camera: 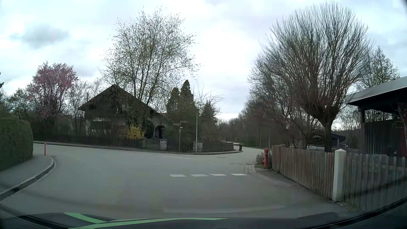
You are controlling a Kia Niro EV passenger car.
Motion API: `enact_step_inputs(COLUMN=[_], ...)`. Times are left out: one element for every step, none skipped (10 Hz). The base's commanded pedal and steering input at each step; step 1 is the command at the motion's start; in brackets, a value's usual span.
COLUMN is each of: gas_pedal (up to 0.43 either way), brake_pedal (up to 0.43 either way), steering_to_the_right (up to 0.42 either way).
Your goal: Follow the waypoints while adhering to traffic rules and regulations
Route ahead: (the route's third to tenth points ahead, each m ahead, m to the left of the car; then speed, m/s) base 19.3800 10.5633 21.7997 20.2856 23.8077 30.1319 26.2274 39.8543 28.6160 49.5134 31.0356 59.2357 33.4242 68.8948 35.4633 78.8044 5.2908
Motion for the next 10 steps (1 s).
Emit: enact_step_inputs(gas_pedal=[0.039, 0.039, 0.039, 0.039, 0.039, 0.039, 0.039, 0.039, 0.039, 0.039], brake_pedal=[0.0, 0.0, 0.0, 0.0, 0.0, 0.0, 0.0, 0.0, 0.0, 0.0], steering_to_the_right=[-0.056, -0.06, -0.066, -0.073, -0.079, -0.084, -0.092, -0.102, -0.111, -0.125])
